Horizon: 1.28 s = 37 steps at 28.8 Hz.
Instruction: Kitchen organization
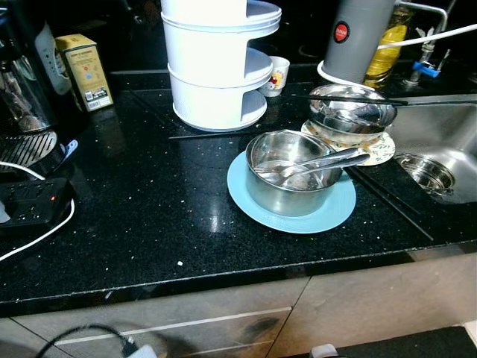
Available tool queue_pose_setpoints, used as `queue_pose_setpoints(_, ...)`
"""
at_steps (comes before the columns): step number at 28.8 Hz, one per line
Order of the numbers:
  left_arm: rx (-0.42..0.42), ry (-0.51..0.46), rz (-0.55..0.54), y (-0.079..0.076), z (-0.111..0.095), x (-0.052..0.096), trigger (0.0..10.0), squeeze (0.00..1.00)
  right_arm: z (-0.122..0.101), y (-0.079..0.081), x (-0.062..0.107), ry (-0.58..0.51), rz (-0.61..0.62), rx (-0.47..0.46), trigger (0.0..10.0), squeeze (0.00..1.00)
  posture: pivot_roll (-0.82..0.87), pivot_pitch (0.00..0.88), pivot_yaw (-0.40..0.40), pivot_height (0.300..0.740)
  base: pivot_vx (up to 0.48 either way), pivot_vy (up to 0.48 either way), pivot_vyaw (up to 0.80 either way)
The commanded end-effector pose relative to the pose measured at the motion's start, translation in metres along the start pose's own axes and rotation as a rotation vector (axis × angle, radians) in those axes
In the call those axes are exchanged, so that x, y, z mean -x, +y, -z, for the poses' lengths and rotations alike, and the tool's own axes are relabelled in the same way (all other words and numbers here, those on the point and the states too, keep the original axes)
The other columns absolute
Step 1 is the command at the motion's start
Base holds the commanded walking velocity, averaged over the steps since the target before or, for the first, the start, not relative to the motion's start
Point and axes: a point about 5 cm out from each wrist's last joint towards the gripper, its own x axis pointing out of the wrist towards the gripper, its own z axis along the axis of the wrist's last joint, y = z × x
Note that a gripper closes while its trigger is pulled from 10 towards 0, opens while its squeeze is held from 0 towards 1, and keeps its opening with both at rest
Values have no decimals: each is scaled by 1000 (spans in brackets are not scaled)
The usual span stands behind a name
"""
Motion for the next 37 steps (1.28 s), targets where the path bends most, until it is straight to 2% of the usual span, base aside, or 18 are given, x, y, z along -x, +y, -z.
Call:
queue_pose_setpoints(1, 52, 21, -37, -2, 11, -8, 10000, 0, 11, 4, 1, 47, -6, -4, 10000, 0, 15, 192, -16, 740, 0, 0, 0)
queue_pose_setpoints(3, 144, 9, -90, -4, 15, -23, 10000, 0, 11, 5, 1, 53, -10, -1, 10000, 0, 15, 191, -16, 740, 0, 0, 0)
queue_pose_setpoints(4, 144, 9, -90, -4, 15, -23, 10000, 0, 11, 5, 1, 53, -10, -1, 10000, 0, 15, 191, -16, 740, 0, 0, 0)
queue_pose_setpoints(5, 174, 2, -85, -8, 15, -32, 10000, 0, 11, 7, 0, 53, -12, -1, 10000, 0, 14, 191, -15, 740, 0, 0, 0)
queue_pose_setpoints(6, 156, 6, -90, -12, 13, -42, 10000, 0, 10, 8, -1, 56, -13, -2, 10000, 0, 9, 189, -14, 740, 0, 0, 0)
queue_pose_setpoints(7, 156, 6, -90, -12, 13, -42, 10000, 0, 10, 8, -1, 56, -13, -2, 10000, 0, 9, 189, -14, 740, 0, 0, 0)
queue_pose_setpoints(9, 95, 17, -122, -18, 9, -60, 10000, 0, 10, 10, -2, 63, -13, -3, 10000, 0, 3, 184, -16, 740, 0, 0, 0)
queue_pose_setpoints(10, 95, 17, -122, -18, 9, -60, 10000, 0, 10, 10, -2, 63, -13, -3, 10000, 0, 3, 184, -16, 740, 0, 0, 0)
queue_pose_setpoints(13, 111, -4, -203, -19, 0, -82, 10000, 0, 10, 12, -3, 71, -1, 4, 10000, 0, 1, 182, -24, 740, 0, 0, 0)
queue_pose_setpoints(15, 132, -13, -217, -20, -3, -88, 10000, 0, 10, 12, -4, 71, 10, 3, 10000, 0, -6, 181, -25, 740, 0, 0, 0)
queue_pose_setpoints(16, 132, -13, -217, -20, -3, -88, 10000, 0, 10, 12, -4, 71, 10, 3, 10000, 0, -6, 181, -25, 740, 0, 0, 0)
queue_pose_setpoints(18, 204, -3, -237, -14, 9, -88, 10000, 0, 10, 13, -4, 70, 19, 3, 10000, 0, -17, 177, -19, 740, 0, 0, 0)
queue_pose_setpoints(22, 227, -6, -235, -10, 16, -86, 10000, 0, 11, 13, -4, 72, 21, 0, 10000, 0, -21, 173, -20, 740, 0, 0, 0)
queue_pose_setpoints(24, 292, -46, -252, -4, 23, -82, 10000, 0, 14, 14, -3, 85, 25, -4, 10000, 0, -23, 173, -22, 740, 0, 0, 0)
queue_pose_setpoints(27, 320, -73, -268, -3, 22, -83, 10000, 0, 16, 15, -3, 91, 28, -5, 10000, 0, -27, 173, -29, 740, 0, 0, 0)
queue_pose_setpoints(32, 383, -58, -300, -2, 20, -87, 10000, 0, 16, 14, -3, 93, 43, -17, 10000, 0, -29, 173, -30, 740, 0, 0, 0)
queue_pose_setpoints(33, 432, -59, -322, 0, 17, -88, 10000, 0, 17, 14, -3, 98, 51, -17, 10000, 0, -29, 173, -30, 740, 0, 0, 0)
queue_pose_setpoints(37, 508, -96, -346, 3, 10, -89, 10000, 0, 18, 14, -2, 108, 62, -11, 10000, 0, -33, 176, -32, 740, 0, 0, 0)
